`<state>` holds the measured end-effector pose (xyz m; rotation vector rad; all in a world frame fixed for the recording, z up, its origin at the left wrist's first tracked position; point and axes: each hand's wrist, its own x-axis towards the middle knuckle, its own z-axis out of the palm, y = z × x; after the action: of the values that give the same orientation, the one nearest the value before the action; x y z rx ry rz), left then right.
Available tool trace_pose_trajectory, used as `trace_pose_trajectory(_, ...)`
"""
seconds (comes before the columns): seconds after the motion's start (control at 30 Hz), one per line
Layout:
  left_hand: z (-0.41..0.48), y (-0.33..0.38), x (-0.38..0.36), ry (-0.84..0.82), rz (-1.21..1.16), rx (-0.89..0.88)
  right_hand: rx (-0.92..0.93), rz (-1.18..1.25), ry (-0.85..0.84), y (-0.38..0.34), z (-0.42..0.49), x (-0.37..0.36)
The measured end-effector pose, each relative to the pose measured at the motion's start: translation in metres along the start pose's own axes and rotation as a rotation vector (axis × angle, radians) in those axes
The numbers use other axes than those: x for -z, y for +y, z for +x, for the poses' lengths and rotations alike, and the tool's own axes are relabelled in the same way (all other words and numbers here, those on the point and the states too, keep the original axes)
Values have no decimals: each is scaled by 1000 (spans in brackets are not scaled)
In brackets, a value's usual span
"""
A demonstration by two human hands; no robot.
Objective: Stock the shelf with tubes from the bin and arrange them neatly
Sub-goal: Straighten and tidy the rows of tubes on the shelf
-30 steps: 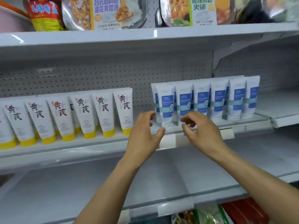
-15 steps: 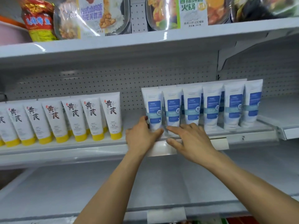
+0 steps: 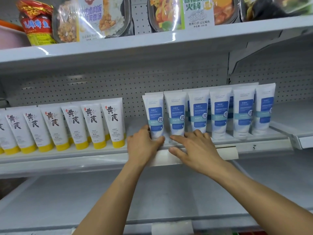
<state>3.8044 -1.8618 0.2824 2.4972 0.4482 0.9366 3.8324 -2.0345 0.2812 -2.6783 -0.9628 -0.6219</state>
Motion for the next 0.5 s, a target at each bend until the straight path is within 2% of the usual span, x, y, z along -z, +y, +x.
trace_pose_trajectory(0.1, -3, 0, 1, 19, -60, 11, 26, 54, 19, 5, -4, 3)
trace_pose_trajectory(0.17, -9, 1, 3, 176, -99, -12, 47, 129, 109, 12, -11, 6)
trace_pose_trajectory(0.27, -28, 14, 2, 410, -74, -175, 16, 167, 321, 36, -22, 8)
trace_pose_trajectory(0.33, -41, 32, -6, 382, -129, -300, -41, 171, 348, 56, -27, 8)
trace_pose_trajectory(0.4, -53, 49, -20, 275, -135, -399, -79, 178, 373, 75, -32, 8)
trace_pose_trajectory(0.5, -62, 70, -39, 140, -119, -426, -122, 159, 415, 94, -40, 9)
